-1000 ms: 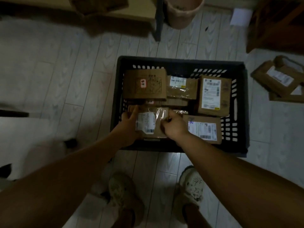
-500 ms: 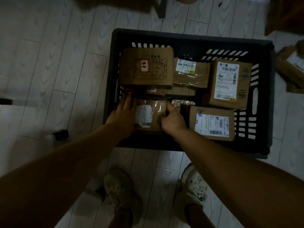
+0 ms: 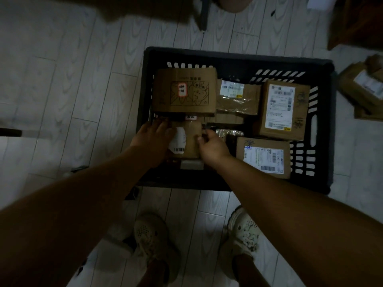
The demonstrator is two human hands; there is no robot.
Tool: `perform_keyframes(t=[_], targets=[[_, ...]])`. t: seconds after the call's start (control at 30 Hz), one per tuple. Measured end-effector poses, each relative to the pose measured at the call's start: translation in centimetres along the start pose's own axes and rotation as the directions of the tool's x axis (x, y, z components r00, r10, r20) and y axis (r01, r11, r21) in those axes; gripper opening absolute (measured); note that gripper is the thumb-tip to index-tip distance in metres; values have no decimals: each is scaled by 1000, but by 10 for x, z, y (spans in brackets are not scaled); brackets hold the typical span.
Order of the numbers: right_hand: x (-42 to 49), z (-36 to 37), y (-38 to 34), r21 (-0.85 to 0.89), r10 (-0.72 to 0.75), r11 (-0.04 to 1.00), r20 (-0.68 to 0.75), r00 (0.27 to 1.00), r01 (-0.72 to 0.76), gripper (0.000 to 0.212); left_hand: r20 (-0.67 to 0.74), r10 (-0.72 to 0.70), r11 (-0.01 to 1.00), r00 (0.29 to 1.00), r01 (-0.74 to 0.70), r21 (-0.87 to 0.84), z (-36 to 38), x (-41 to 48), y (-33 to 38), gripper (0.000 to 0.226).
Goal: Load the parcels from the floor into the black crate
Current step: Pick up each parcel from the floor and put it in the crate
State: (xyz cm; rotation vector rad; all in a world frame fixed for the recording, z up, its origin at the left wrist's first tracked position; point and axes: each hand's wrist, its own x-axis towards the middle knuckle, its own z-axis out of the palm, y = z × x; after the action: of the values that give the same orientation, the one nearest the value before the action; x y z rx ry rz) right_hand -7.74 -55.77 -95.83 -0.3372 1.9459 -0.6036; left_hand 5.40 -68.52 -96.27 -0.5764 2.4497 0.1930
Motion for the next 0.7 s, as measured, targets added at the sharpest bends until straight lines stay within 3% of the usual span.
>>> perform_keyframes(t=[0.23, 0.47, 0.7], targets=[[-103, -98, -52, -249, -6, 966, 262, 965, 73, 46, 106, -88, 956, 990, 114, -270, -114, -77, 9, 97], [-247, -218, -135, -429, -88, 887, 204, 975, 170, 63, 74, -234, 866, 969, 242, -437, -279, -200, 46, 87], [-368, -297, -177, -497, -203, 836, 114, 973, 233, 60, -31, -268, 829, 963, 214, -517, -401, -293, 88, 86]])
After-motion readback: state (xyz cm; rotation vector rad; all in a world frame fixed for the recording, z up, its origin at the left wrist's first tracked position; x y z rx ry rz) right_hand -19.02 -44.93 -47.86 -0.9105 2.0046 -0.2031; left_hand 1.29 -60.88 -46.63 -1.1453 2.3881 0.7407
